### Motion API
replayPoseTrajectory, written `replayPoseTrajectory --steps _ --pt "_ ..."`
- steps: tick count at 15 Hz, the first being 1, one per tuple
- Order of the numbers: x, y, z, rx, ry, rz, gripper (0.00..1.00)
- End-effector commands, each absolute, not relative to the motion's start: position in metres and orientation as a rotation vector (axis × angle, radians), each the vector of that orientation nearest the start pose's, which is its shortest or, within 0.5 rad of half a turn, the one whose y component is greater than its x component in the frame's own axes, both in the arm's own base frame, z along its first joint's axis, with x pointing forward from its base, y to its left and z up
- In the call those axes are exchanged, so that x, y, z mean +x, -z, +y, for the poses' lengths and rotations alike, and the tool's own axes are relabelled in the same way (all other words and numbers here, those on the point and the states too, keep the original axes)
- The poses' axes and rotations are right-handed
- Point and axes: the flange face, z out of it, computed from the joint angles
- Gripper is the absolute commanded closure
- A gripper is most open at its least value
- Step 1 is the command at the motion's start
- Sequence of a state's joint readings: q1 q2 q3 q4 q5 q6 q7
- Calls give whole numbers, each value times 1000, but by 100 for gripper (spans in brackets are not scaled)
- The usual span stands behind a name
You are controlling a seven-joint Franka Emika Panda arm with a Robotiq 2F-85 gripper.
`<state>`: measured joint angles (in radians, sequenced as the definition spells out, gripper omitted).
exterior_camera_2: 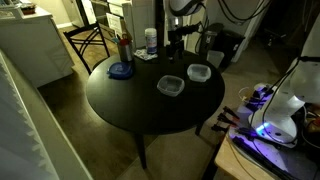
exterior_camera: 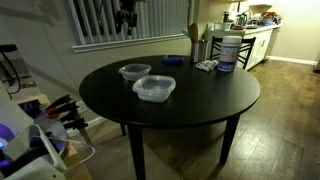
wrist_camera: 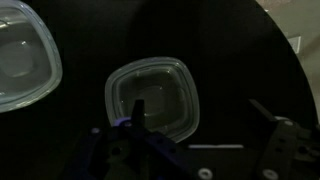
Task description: Put the lunchbox on the left inside the lunchbox on the right
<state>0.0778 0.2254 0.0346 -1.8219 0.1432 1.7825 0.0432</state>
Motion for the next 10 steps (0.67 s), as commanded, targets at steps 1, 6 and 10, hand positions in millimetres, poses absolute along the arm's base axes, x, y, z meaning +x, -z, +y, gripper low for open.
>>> replayPoseTrajectory --steps 1,6,10 --pt "620 -367 67 -2997 -386 11 0" --pt "632 -342 61 -3013 -392 26 0" --pt "634 -334 62 -3014 -406 25 0"
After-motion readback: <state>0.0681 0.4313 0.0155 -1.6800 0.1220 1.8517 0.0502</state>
